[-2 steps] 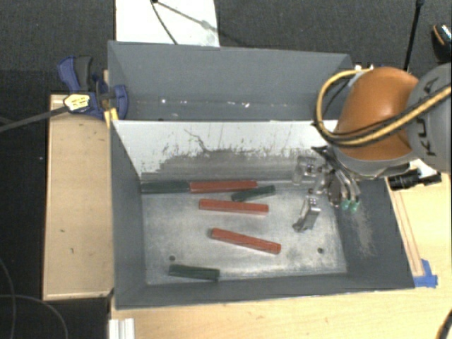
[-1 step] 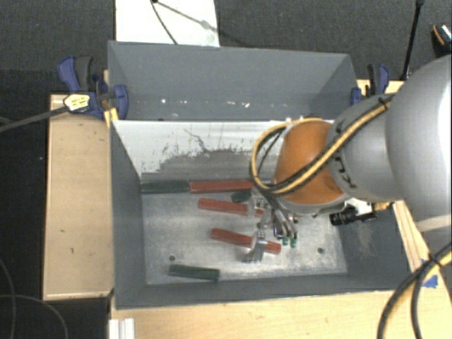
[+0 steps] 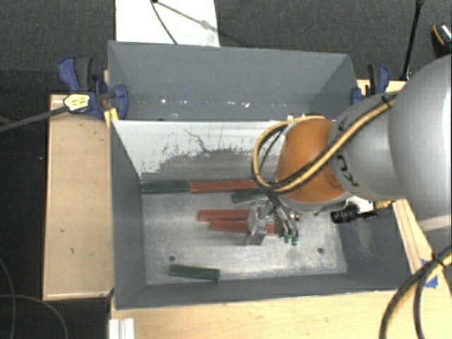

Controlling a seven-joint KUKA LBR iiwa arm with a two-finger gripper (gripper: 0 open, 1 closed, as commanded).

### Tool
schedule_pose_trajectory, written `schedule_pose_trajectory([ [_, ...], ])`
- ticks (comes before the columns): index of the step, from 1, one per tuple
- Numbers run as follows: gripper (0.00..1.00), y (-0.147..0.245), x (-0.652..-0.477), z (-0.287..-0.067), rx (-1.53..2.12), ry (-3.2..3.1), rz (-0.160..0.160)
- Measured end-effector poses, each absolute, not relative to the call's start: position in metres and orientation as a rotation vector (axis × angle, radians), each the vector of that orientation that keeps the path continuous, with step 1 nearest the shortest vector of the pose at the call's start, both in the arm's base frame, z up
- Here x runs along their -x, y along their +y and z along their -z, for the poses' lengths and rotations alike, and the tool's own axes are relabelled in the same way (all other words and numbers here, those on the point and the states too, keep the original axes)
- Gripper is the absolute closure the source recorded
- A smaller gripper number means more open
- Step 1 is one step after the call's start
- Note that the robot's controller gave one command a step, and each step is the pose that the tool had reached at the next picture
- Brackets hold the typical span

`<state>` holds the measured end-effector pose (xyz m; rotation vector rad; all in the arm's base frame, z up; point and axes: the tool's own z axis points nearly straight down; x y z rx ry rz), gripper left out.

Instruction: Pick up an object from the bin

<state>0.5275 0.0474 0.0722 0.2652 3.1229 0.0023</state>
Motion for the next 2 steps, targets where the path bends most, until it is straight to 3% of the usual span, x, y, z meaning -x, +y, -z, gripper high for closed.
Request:
schedule_pose_trajectory([
  [1, 1.0, 0.0207, -0.5145, -0.0858, 0.368, 3.121, 0.001],
  [2, 0.0, 0.0218, -0.5142, -0.0854, 0.369, 3.122, -0.001],
])
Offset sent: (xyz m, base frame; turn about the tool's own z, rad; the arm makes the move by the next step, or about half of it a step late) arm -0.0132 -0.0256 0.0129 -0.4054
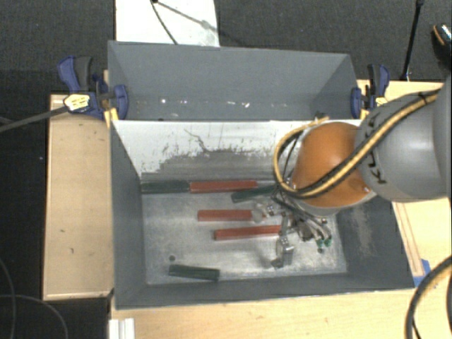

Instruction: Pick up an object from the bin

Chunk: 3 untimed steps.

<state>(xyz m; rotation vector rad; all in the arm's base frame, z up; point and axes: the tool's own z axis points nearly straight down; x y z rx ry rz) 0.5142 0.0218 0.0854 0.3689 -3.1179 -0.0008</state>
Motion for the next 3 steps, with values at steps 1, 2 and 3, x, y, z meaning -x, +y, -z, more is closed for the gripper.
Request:
schedule_pose_trajectory([
  [1, 0.0, 0.012, -0.536, -0.07, -0.236, -3.139, 0.001],
  [2, 1.0, 0.012, -0.537, -0.073, -0.237, -3.142, 0.002],
  [3, 1.0, 0.002, -0.515, -0.214, -0.293, -3.138, -0.001],
])
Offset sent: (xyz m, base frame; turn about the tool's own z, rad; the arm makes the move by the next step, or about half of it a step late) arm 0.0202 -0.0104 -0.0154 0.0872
